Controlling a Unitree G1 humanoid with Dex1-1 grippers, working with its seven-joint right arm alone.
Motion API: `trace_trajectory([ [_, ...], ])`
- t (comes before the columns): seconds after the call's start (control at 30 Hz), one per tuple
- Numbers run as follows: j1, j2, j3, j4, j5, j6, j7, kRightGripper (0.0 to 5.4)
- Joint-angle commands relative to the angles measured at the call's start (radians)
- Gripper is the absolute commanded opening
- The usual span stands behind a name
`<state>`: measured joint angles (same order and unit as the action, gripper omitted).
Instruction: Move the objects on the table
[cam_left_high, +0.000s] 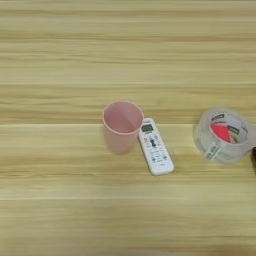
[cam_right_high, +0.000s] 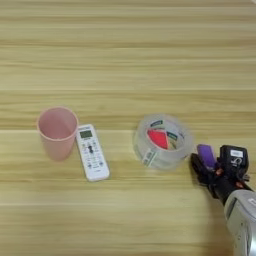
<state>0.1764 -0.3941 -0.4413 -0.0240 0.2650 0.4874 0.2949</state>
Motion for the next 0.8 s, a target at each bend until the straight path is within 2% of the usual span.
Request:
trace_trajectory([
  [0.03, 0.043, -0.013, 0.016, 0.042, -0.022, 0.061, -0.015, 2.63],
  [0.57, 0.041, -0.014, 0.017, 0.043, -0.013, 0.06, -0.017, 1.42],
  [0.8, 0.04, -0.013, 0.016, 0.041, -0.011, 0.059, -0.019, 1.42],
])
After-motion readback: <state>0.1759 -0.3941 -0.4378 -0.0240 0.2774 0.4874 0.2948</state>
